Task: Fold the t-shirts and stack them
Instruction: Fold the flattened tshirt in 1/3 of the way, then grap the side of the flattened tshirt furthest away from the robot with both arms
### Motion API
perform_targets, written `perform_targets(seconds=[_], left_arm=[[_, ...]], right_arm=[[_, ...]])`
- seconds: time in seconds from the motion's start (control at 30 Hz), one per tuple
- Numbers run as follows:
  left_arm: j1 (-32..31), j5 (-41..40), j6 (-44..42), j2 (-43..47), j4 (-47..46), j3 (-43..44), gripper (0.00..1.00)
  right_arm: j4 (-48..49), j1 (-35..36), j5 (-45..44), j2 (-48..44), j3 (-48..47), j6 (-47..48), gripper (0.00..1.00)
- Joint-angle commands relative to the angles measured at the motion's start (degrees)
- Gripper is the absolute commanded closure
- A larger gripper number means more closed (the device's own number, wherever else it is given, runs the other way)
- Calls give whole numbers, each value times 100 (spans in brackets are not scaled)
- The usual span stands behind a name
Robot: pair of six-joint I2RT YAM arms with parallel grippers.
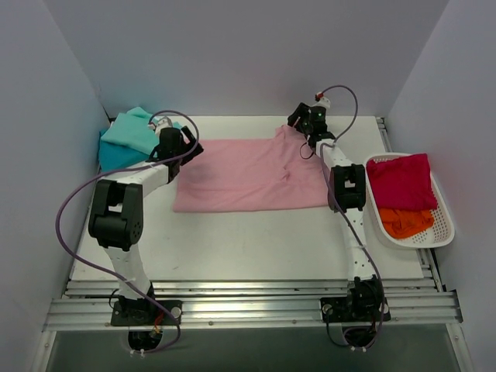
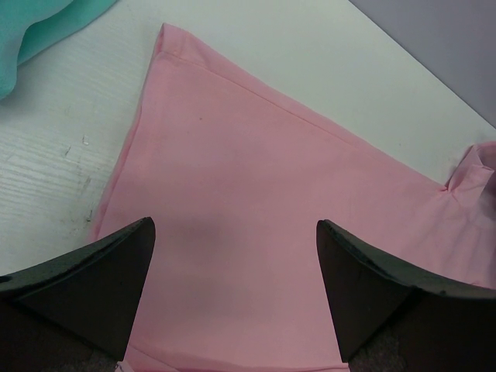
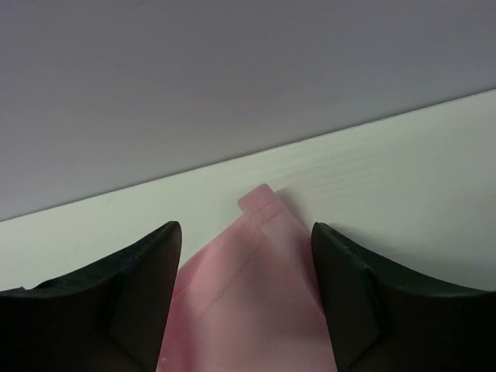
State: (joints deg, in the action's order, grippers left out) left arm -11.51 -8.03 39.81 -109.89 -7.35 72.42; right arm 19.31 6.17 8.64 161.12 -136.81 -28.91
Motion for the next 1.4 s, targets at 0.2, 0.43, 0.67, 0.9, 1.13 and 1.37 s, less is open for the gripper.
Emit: perform_targets(seconds=[0.2, 0.43, 0.67, 0.9, 1.13, 1.37], left_arm=[[122, 162, 27, -77, -469, 9, 6], [429, 188, -35, -462, -250, 421, 6], [676, 214, -184, -1385, 110, 1589, 6], [694, 363, -167, -2528, 1473, 3462, 5], [659, 522, -35, -2634, 1324, 3419, 4], [580, 522, -26, -2933, 1490, 3796, 2]], right_arm=[[-76, -73, -12, -63, 23, -36, 100], [-60, -134, 32, -142, 180, -115, 100], [117, -143, 111, -449, 611, -159, 100], [529, -134, 287, -871, 1323, -317, 100], [662, -143, 296, -986, 1614, -317, 100], [741, -143, 392, -898, 1614, -405, 100]])
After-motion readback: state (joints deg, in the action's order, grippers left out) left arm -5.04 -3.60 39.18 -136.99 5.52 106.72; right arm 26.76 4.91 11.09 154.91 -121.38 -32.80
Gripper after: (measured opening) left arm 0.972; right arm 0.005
